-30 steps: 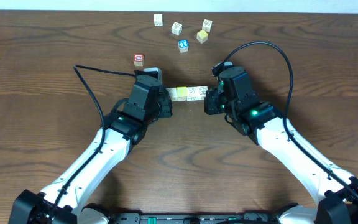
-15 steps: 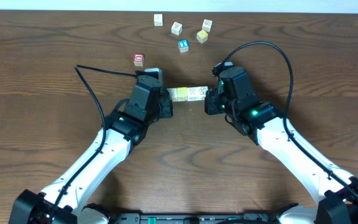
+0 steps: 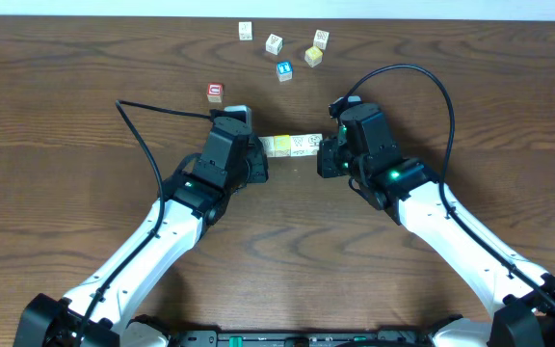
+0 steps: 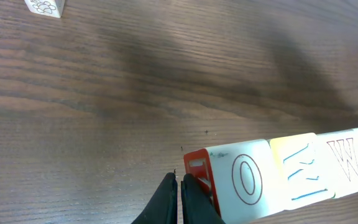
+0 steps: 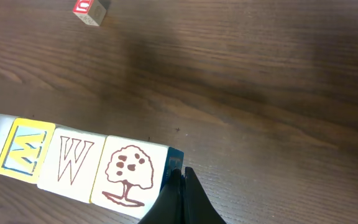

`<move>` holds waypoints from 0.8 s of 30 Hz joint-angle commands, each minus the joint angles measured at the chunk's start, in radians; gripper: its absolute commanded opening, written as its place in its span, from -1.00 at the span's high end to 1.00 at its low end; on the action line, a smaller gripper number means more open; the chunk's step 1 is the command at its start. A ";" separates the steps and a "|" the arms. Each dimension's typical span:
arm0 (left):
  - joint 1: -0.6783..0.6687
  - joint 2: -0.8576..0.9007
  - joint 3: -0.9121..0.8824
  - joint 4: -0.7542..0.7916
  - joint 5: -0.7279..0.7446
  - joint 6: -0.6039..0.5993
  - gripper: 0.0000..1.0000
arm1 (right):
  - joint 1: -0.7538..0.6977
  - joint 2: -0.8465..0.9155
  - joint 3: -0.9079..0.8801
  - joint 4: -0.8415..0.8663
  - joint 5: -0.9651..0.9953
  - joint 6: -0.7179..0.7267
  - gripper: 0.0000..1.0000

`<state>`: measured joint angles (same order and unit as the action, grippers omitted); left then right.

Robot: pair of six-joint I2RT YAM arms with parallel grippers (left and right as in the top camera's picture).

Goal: Lift 4 blocks

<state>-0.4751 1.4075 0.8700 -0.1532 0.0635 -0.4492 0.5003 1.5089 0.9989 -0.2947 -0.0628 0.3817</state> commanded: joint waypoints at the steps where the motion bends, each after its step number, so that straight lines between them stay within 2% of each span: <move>1: -0.065 -0.016 0.066 0.034 0.167 -0.010 0.86 | 0.071 -0.018 0.035 0.021 -0.241 -0.009 0.97; 24: -0.065 -0.016 0.066 0.034 0.176 -0.009 0.86 | 0.071 -0.018 0.035 0.022 -0.241 -0.009 0.97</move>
<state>-0.4751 1.4075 0.8700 -0.1528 0.0635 -0.4492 0.5003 1.5089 0.9989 -0.2947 -0.0628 0.3817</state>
